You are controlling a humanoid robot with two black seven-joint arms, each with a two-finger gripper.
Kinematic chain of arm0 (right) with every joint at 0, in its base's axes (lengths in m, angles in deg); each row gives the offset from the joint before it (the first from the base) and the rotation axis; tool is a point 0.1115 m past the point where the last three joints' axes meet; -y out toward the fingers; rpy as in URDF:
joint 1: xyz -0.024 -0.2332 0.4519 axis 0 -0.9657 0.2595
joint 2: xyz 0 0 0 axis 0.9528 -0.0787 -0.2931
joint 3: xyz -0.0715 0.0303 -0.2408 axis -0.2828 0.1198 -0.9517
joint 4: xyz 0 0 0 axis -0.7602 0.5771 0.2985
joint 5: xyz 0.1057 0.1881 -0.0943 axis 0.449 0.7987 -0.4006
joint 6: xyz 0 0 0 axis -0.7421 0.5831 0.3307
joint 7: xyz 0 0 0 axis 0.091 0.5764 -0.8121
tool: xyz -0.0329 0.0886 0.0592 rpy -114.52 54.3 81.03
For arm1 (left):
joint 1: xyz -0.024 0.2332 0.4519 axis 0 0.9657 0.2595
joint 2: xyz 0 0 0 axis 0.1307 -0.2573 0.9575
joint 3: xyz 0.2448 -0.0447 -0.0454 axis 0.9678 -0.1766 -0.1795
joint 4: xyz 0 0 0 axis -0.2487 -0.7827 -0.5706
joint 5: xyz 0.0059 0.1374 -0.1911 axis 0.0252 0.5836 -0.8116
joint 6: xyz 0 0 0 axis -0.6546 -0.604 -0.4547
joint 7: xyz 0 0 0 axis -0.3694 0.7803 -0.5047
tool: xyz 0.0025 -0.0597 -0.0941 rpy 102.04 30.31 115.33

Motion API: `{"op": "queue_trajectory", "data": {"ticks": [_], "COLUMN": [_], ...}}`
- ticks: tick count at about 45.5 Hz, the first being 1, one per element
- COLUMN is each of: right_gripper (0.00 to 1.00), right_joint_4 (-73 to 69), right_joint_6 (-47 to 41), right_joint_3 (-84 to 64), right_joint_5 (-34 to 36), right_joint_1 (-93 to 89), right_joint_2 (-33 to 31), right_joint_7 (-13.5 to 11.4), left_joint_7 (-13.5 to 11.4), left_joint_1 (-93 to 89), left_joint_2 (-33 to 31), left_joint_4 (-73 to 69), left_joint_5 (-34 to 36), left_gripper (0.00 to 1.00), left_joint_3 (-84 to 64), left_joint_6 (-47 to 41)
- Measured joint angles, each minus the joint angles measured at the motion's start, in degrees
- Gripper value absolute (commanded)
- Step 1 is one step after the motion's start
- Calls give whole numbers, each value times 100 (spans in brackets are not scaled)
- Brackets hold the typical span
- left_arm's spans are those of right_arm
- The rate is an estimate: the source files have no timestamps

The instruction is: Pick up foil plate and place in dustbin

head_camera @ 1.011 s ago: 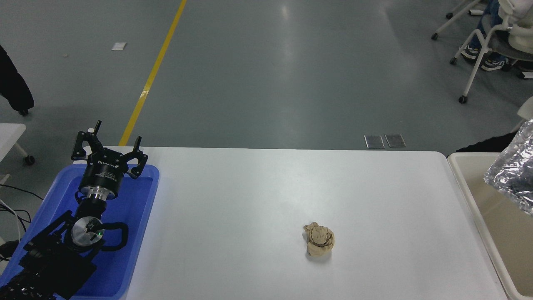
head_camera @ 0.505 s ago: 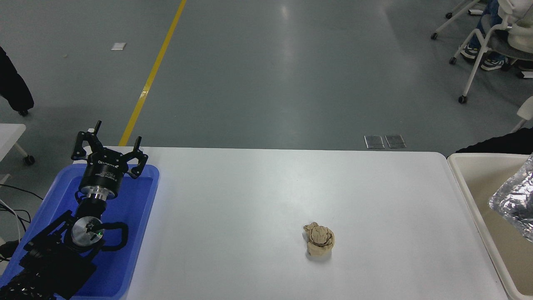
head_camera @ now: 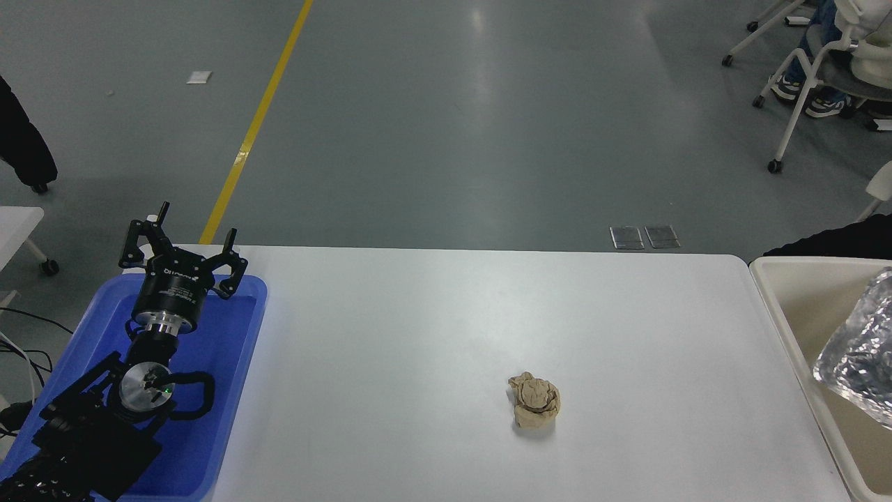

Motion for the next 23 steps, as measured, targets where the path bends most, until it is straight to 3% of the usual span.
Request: {"op": "queue_trajectory", "data": {"ticks": [23], "right_gripper": [100], "right_joint_4": [-1043], "right_joint_6": [-54], "right_joint_3": [-502], "right_joint_5": [-38], "right_joint_1": [1358], "right_joint_2": [-128], "right_joint_7": [9], "left_joint_7": [0], "left_joint_1": [0], "left_joint_2": [1], "left_joint_4": [1], "left_joint_5": [1], "left_gripper": [100], "left_joint_3": [0], "left_joint_6": [0]}}
